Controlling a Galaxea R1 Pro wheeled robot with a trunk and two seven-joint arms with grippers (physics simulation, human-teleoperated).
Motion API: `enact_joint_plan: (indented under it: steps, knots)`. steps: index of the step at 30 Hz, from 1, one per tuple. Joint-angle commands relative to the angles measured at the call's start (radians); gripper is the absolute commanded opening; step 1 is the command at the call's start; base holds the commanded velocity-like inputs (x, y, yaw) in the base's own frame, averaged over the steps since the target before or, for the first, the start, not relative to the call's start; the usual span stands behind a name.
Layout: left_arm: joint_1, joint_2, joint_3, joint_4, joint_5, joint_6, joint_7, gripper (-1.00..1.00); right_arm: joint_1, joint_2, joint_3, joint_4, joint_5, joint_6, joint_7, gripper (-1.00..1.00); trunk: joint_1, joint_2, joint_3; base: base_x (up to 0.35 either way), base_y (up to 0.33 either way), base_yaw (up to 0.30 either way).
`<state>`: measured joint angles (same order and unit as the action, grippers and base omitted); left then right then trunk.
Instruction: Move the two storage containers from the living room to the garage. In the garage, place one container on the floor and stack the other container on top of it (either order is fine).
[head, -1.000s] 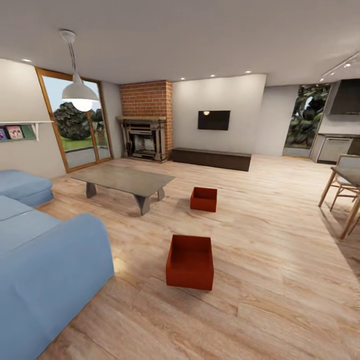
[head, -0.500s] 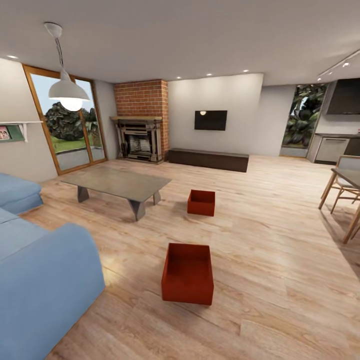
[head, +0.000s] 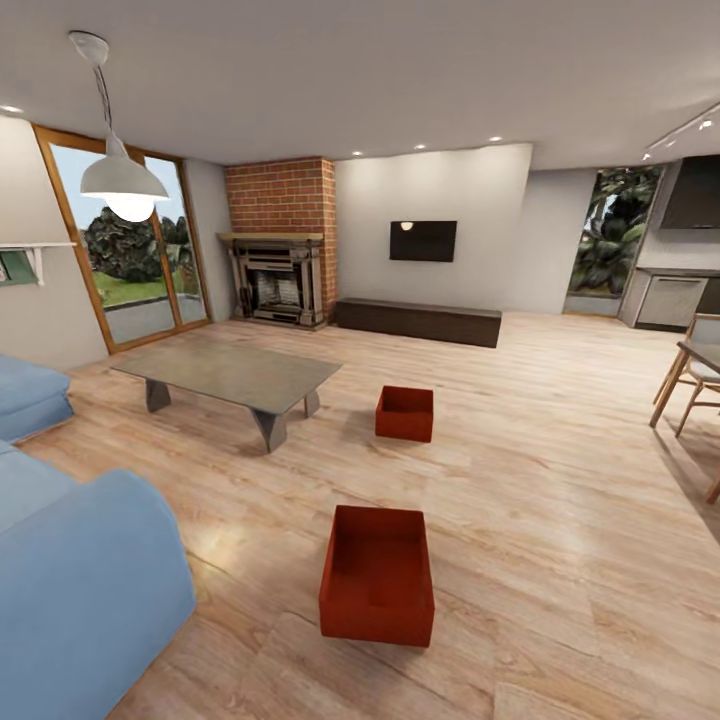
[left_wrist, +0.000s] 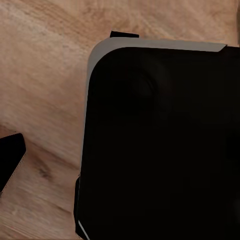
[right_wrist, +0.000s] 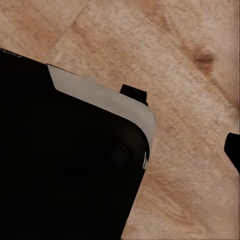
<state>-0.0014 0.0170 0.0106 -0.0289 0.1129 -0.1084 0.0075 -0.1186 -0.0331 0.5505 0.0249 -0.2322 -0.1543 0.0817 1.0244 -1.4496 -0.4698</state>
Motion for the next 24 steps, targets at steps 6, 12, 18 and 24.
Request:
enact_joint_plan:
  steps: [6, 12, 18, 24]
  knots:
    - [0.0, 0.0, 0.0, 0.0, 0.008, -0.002, 0.0, 1.0, -0.001, 0.003, 0.006, 0.003, -0.013, -0.005, 0.006, 1.0, 0.001, 0.0, -0.001, 0.323, 0.0, -0.14]
    - [0.0, 0.0, 0.0, 0.0, 0.008, -0.002, 0.0, 1.0, -0.001, 0.004, 0.006, 0.003, -0.013, -0.005, 0.006, 1.0, 0.001, 0.0, -0.001, 0.323, 0.0, -0.256]
    - [0.0, 0.0, 0.0, 0.0, 0.008, -0.002, 0.0, 1.0, -0.001, 0.004, 0.006, 0.003, -0.013, -0.005, 0.006, 1.0, 0.001, 0.0, -0.001, 0.323, 0.0, -0.26]
    - [0.0, 0.0, 0.0, 0.0, 0.008, -0.002, 0.0, 1.0, -0.001, 0.003, 0.006, 0.003, -0.013, -0.005, 0.006, 1.0, 0.001, 0.0, -0.001, 0.323, 0.0, -0.26]
